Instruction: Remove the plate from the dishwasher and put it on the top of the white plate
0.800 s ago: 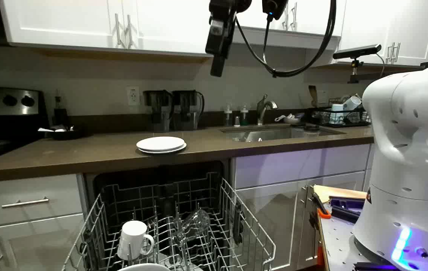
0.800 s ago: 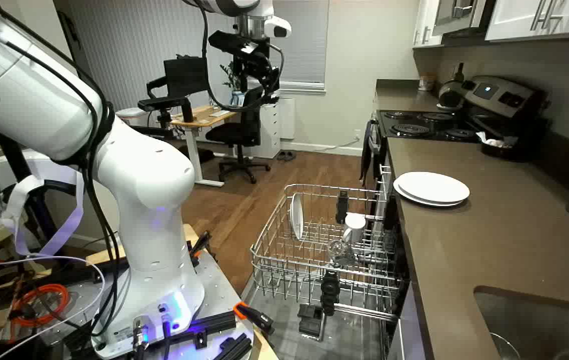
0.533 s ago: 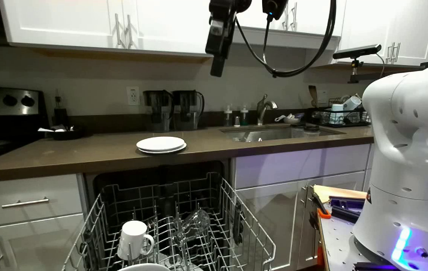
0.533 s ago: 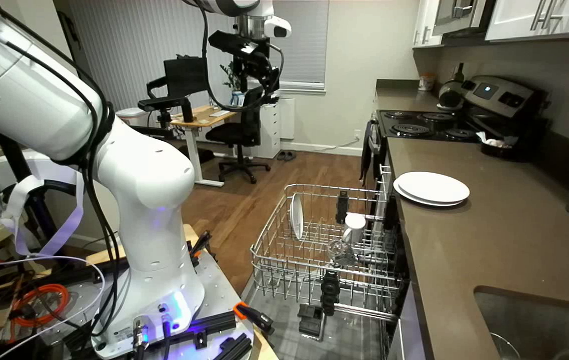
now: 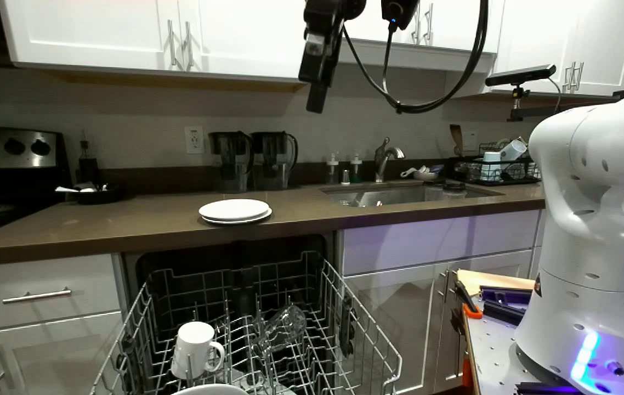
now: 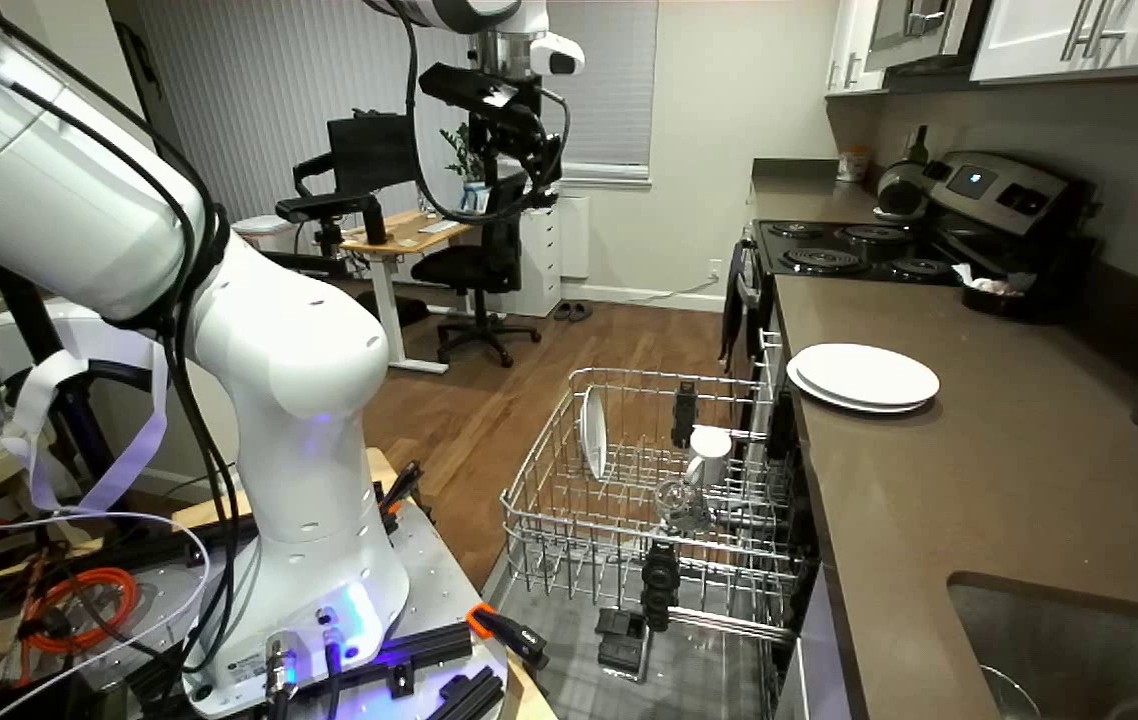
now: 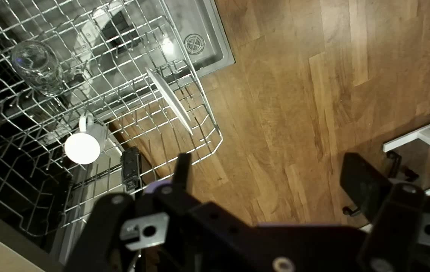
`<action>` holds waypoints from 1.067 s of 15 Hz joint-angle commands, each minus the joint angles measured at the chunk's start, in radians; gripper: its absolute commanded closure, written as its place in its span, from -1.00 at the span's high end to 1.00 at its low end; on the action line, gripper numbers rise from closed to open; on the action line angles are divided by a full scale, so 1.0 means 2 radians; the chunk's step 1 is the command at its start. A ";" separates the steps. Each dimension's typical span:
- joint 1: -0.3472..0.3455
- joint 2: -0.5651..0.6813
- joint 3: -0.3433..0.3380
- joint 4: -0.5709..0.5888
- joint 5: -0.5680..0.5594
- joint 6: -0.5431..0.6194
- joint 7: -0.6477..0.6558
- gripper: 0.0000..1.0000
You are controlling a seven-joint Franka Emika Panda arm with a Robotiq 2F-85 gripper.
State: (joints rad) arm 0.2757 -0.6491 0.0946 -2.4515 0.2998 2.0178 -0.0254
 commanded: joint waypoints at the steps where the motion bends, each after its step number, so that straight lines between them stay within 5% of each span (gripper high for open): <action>1: -0.023 0.027 0.018 -0.001 -0.029 0.041 -0.009 1.00; 10: -0.008 0.169 0.052 -0.013 -0.078 0.219 -0.032 1.00; 16: -0.038 0.287 0.061 0.019 -0.215 0.292 -0.004 1.00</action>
State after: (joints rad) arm 0.2350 -0.1894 0.2037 -2.4760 -0.0326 2.5562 -0.0537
